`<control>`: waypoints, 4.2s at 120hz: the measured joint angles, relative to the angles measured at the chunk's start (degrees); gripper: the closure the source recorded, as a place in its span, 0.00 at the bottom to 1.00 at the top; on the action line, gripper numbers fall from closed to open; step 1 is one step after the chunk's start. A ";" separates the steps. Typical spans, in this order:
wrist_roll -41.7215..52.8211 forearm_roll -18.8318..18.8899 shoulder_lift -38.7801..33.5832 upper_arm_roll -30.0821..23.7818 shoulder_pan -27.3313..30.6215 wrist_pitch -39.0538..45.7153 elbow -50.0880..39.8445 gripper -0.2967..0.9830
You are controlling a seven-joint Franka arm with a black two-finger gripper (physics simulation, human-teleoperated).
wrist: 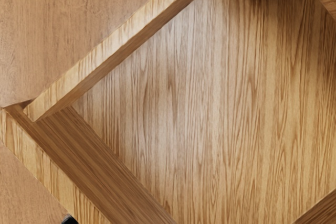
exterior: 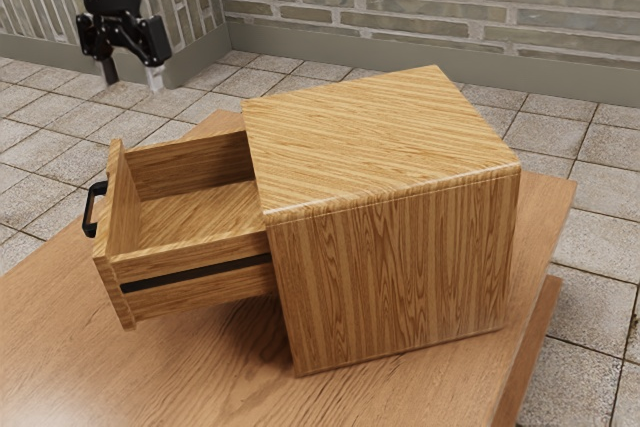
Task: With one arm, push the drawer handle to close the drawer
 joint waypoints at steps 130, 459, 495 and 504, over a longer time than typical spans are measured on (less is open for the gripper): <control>28.71 9.41 -32.83 -8.73 16.87 29.40 -56.98 0.78; 70.91 -6.70 -25.16 -29.92 18.03 48.91 -53.52 0.85; 70.00 -6.65 -23.50 -30.76 18.02 48.90 -51.98 0.84; 69.81 -6.66 -23.10 -30.90 18.01 48.90 -51.62 0.84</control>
